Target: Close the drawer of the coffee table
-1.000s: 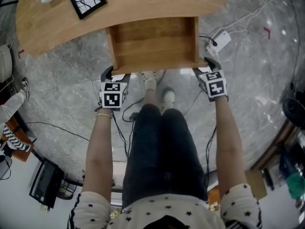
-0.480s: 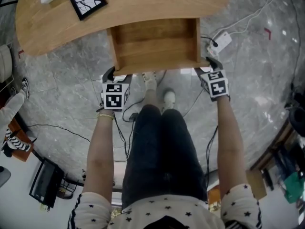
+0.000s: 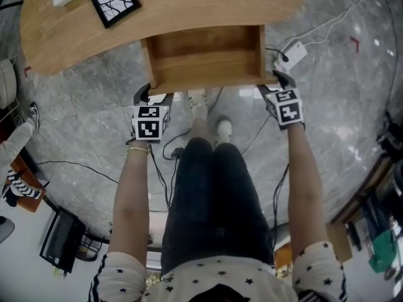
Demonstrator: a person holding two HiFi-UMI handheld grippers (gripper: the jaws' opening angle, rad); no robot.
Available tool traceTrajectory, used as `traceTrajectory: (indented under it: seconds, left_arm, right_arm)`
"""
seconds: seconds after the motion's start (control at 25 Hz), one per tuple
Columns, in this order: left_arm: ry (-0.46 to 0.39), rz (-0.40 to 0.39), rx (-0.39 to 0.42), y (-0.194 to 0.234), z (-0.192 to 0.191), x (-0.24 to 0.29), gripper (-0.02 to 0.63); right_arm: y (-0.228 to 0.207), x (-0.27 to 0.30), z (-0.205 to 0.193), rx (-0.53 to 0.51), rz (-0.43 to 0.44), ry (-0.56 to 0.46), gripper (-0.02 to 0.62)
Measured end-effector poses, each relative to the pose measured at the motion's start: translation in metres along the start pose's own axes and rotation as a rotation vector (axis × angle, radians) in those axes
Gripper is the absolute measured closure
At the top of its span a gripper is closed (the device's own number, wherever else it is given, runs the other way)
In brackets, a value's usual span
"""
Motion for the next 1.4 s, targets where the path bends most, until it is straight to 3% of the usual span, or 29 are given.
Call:
traceTrajectory:
  seconds: [1.4]
  left_arm:
    - [-0.049,0.011,0.004,0.018,0.035,0.017,0.31]
  right_arm:
    - [-0.021,0.018,0.034,-0.019,-0.015,-0.043,0.314]
Point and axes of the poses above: the fingertips, and each gripper's own axes: x forward along the fingers, y to its left, z out of its top, the point moved 5 cm from there along -x, backward along the fingers, and after that the axes turned 10 degrees about -y, right-handed, at the moved point
